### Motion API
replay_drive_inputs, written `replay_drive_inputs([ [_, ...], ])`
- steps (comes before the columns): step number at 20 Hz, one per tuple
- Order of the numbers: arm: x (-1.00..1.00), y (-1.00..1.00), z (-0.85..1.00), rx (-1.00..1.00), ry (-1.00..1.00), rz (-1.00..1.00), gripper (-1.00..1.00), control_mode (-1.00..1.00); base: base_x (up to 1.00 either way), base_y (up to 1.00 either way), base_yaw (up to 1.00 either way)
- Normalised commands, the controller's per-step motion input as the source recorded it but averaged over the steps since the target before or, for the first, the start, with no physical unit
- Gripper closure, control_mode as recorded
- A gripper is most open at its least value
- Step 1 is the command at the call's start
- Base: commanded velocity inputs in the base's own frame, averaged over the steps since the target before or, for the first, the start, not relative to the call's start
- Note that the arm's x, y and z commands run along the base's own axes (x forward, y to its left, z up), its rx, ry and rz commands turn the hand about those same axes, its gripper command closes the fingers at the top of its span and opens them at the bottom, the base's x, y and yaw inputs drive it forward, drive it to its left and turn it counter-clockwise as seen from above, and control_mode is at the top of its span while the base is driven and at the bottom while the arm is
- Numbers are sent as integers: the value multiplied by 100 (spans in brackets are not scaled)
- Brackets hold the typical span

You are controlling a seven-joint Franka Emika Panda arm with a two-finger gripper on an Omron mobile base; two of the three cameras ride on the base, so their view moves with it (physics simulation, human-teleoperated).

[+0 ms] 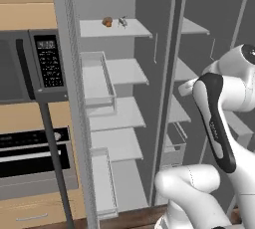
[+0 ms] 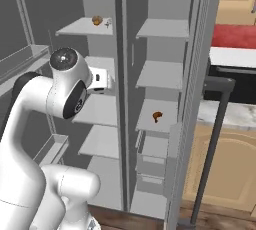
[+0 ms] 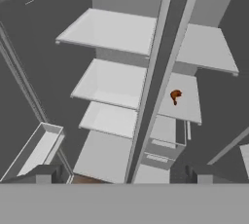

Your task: Pick up the frozen fish from the freezer, place it on any shelf in the fridge, and close the fridge and freezer doors when done.

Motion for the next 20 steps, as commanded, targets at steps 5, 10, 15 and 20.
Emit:
replay_drive_inputs([
  [5, 0, 0, 0, 0, 0, 0, -100, 100, -51, -16, -2],
  [10, 0, 0, 0, 0, 0, 0, -100, 100, -25, -28, -5],
  [15, 0, 0, 0, 0, 0, 0, -100, 100, -4, -30, -9],
  [20, 0, 0, 0, 0, 0, 0, -100, 100, -36, -21, -6],
])
